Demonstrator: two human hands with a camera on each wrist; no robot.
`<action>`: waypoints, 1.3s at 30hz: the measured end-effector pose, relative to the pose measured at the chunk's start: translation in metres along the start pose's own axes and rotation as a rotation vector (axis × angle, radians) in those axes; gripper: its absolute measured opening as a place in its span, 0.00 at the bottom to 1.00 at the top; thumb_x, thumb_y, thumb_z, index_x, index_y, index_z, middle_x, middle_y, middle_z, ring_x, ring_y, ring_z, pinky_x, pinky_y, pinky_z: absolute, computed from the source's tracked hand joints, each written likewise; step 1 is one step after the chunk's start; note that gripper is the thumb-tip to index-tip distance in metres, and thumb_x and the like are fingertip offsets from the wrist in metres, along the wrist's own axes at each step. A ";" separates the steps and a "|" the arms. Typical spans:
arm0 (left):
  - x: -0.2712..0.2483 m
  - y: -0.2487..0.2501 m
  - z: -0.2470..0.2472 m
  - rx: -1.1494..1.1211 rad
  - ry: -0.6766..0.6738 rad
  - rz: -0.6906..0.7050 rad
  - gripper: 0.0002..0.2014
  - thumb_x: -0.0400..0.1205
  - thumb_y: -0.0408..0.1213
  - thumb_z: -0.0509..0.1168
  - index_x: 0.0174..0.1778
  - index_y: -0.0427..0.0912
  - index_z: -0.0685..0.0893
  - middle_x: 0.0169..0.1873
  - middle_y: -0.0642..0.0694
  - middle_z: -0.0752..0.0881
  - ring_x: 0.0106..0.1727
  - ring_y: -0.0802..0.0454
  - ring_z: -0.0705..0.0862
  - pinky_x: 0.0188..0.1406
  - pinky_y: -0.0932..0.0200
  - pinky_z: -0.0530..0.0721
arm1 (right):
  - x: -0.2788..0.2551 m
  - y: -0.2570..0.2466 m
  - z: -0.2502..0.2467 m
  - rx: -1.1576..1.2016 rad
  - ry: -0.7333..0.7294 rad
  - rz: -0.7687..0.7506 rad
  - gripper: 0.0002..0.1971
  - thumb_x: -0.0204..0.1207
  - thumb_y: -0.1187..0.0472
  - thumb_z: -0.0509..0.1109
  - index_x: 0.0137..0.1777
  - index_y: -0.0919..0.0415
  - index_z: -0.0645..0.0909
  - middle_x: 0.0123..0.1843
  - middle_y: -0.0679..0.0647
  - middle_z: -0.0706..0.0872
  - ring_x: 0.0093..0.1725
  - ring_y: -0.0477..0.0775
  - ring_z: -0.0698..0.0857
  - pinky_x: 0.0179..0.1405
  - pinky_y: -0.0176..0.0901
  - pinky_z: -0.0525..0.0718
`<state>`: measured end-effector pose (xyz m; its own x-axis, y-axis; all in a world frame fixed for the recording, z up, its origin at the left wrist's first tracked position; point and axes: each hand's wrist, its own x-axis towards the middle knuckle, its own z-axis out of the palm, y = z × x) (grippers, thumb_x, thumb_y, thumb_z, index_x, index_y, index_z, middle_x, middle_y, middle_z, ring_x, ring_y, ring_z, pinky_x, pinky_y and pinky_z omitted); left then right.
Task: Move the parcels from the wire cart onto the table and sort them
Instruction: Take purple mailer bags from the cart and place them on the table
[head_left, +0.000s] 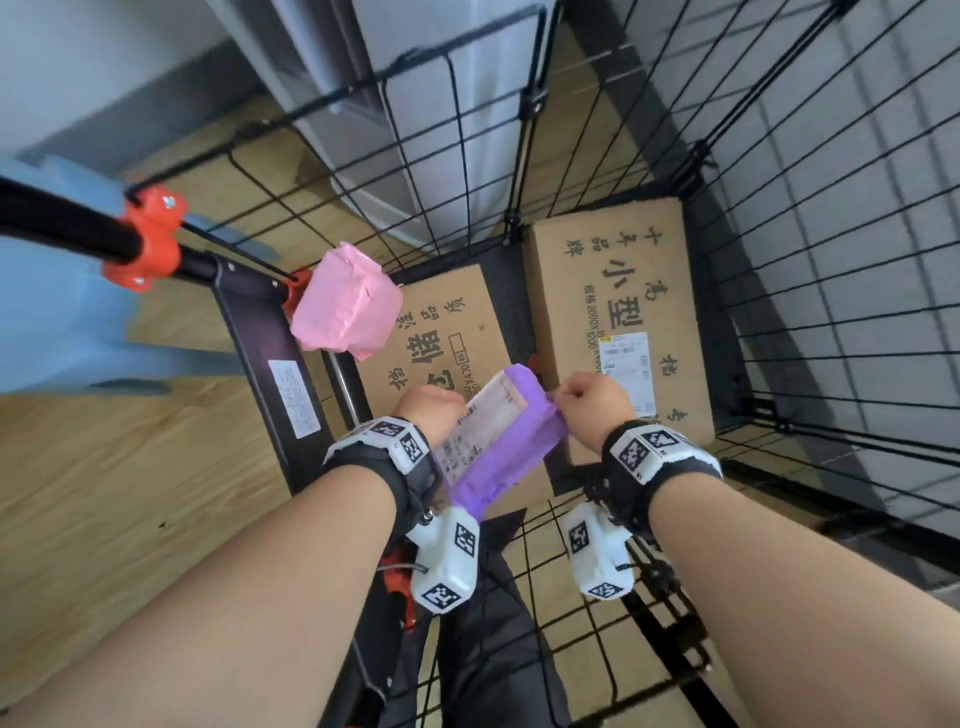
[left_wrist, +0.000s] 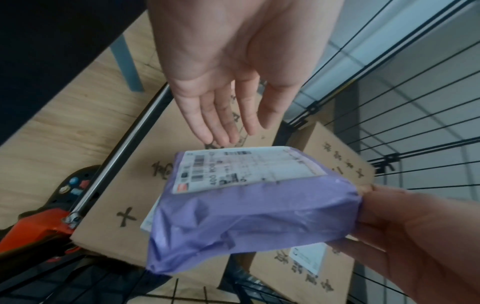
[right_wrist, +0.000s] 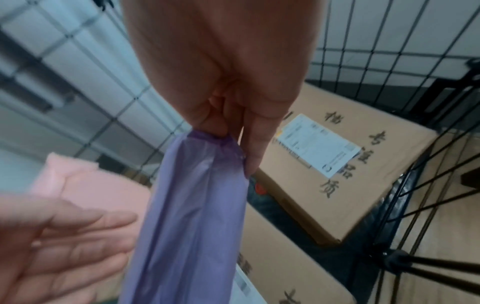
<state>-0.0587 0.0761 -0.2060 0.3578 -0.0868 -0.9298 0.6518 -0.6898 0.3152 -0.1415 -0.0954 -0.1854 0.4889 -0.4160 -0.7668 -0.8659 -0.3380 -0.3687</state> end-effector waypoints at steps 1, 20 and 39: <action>-0.010 0.011 -0.002 0.022 -0.005 0.035 0.11 0.78 0.32 0.66 0.30 0.49 0.83 0.45 0.38 0.87 0.55 0.42 0.85 0.65 0.43 0.81 | -0.007 -0.004 -0.014 0.063 0.035 0.002 0.12 0.79 0.67 0.60 0.38 0.64 0.82 0.45 0.62 0.87 0.46 0.62 0.83 0.45 0.46 0.82; -0.278 0.165 -0.030 -0.233 -0.267 0.416 0.26 0.73 0.54 0.73 0.64 0.47 0.78 0.58 0.40 0.85 0.53 0.41 0.88 0.47 0.47 0.88 | -0.250 -0.076 -0.195 0.904 0.567 -0.098 0.18 0.69 0.70 0.62 0.22 0.54 0.84 0.35 0.57 0.89 0.45 0.64 0.88 0.53 0.69 0.86; -0.498 0.170 0.143 0.109 -0.690 0.824 0.32 0.64 0.38 0.81 0.63 0.32 0.82 0.49 0.35 0.90 0.41 0.42 0.90 0.39 0.53 0.89 | -0.497 0.063 -0.256 0.768 0.846 -0.160 0.26 0.73 0.46 0.75 0.68 0.53 0.74 0.57 0.48 0.84 0.52 0.47 0.86 0.45 0.36 0.86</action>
<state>-0.2217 -0.1004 0.2832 0.1823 -0.9163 -0.3565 0.3074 -0.2913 0.9059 -0.4118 -0.1258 0.3068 0.2621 -0.9458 -0.1918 -0.4815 0.0440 -0.8753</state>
